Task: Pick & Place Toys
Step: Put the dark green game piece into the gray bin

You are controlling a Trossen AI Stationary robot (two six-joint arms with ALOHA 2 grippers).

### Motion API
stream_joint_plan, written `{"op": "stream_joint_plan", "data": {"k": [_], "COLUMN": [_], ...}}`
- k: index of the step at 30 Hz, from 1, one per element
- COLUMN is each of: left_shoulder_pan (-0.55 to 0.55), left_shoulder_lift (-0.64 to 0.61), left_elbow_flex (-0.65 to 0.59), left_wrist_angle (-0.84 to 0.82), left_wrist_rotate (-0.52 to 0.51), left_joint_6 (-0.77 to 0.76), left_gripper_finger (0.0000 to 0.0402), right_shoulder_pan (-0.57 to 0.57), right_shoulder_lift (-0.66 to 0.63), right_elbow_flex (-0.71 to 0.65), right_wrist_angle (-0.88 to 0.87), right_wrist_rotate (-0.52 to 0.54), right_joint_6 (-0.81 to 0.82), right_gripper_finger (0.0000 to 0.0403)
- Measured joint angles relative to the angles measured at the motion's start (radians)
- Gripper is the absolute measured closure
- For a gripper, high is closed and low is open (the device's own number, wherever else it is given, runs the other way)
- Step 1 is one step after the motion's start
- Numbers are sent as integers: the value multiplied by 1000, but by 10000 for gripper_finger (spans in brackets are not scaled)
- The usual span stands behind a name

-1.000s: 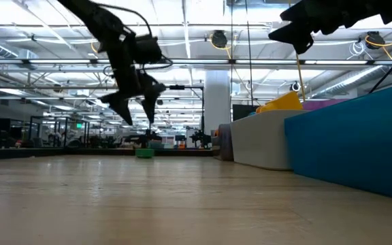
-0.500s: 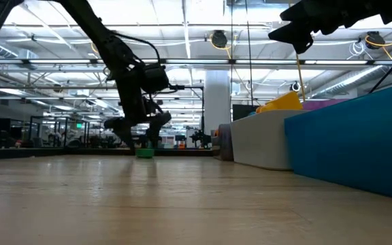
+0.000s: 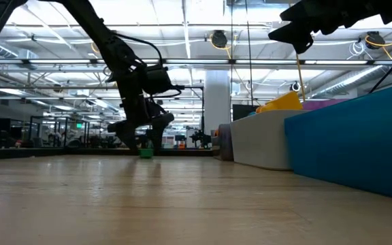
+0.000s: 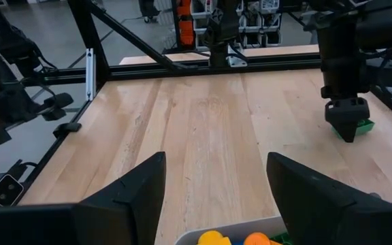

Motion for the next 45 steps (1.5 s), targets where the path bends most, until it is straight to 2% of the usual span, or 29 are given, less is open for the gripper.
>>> {"op": "stream_joint_plan", "data": {"k": [7, 18, 22, 25, 32, 38, 45], "left_shoulder_pan": [-18, -20, -20, -20, -82, -229, -465], "left_shoulder_lift": [0, -1, -2, -2, -49, -163, -258], "left_elbow_flex": [0, 0, 1, 1, 1, 1, 1], "left_wrist_angle": [1, 4, 4, 4, -2, 6, 82], "left_wrist_rotate": [-25, -41, -49, -43, 80, 79, 41], "left_joint_6": [14, 45, 91, 139, 190, 216, 264], "left_gripper_finger": [62, 213, 248, 256, 246, 259, 247], "right_shoulder_pan": [0, 0, 0, 0, 0, 0, 0], "right_shoulder_lift": [0, 0, 0, 0, 10, 55, 154], "right_elbow_flex": [0, 0, 0, 0, 0, 0, 0], "right_wrist_angle": [0, 0, 0, 0, -8, -3, 60], "right_wrist_rotate": [0, 0, 0, 0, 0, 0, 0], "right_joint_6": [0, 0, 0, 0, 0, -9, -39], "right_gripper_finger": [174, 174, 174, 174, 174, 174, 174]}}
